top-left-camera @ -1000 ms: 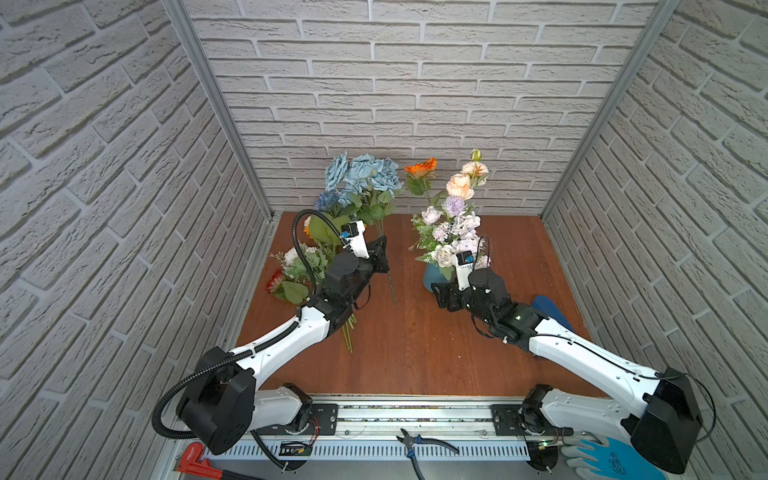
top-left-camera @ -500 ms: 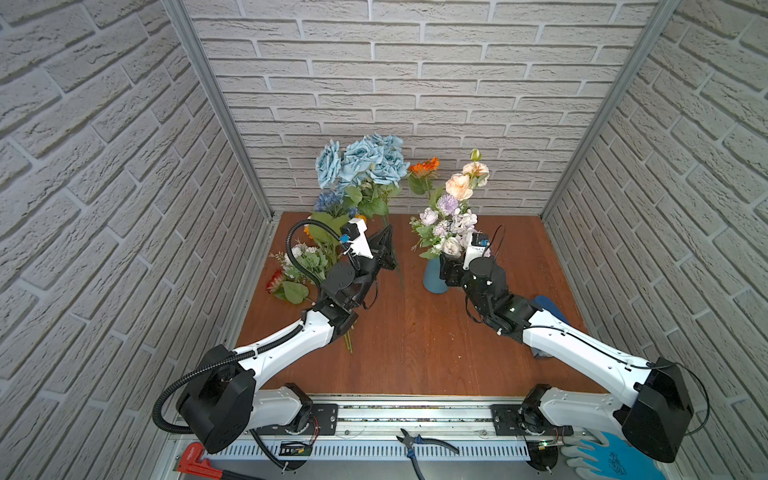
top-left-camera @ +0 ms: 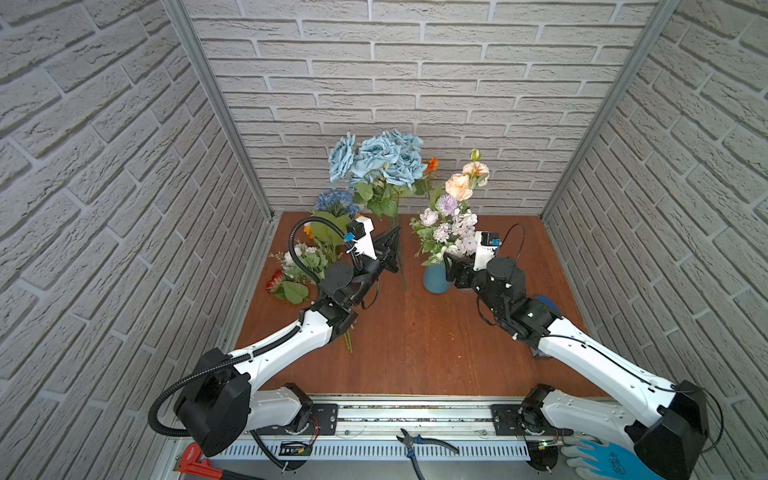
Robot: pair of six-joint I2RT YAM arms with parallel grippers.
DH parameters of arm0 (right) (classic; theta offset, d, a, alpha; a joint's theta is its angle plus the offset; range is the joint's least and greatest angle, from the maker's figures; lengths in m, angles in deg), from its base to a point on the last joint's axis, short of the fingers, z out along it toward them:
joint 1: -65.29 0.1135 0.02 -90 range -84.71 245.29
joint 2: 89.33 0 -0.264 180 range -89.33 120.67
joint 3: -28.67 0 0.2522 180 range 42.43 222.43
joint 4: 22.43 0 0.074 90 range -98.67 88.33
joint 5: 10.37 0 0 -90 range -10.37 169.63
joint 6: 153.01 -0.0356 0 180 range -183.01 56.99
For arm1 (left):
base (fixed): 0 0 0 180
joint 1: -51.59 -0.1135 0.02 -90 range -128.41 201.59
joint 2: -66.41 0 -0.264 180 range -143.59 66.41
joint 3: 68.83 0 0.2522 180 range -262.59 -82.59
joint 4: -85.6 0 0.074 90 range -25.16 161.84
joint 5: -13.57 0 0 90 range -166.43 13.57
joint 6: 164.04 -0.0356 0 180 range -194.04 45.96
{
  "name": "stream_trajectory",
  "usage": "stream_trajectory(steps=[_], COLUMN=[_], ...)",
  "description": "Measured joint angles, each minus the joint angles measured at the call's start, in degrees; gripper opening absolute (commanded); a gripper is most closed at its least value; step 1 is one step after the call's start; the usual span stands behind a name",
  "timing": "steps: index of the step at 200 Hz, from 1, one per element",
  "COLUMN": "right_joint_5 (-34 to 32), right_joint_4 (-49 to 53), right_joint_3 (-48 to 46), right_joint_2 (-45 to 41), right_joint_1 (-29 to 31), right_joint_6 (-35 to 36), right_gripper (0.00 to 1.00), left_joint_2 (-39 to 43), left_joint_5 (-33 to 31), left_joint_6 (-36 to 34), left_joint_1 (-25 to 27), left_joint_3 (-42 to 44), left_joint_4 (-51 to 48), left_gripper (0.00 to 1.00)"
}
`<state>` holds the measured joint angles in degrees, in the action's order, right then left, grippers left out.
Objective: Arrange the flowers into the vase
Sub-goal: 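Lift the blue roses with the left gripper while the right gripper nears them, then grasp the blue rose stems with the right gripper beside the left gripper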
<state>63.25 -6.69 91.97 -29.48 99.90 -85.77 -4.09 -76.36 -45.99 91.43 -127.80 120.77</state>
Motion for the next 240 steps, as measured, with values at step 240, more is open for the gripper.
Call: stream_trajectory(steps=[240], right_joint_5=[33.1], right_joint_4=[1.9], right_joint_3=[11.5], right_joint_2=[4.2], right_joint_1=[0.0], right_joint_6=[8.6], right_gripper=[0.65], left_joint_2=[-2.8], left_joint_5=[25.7], left_joint_6=[6.4], left_joint_1=[-0.9], left_joint_3=[-8.7], left_joint_4=[-5.7], left_gripper=[0.0])
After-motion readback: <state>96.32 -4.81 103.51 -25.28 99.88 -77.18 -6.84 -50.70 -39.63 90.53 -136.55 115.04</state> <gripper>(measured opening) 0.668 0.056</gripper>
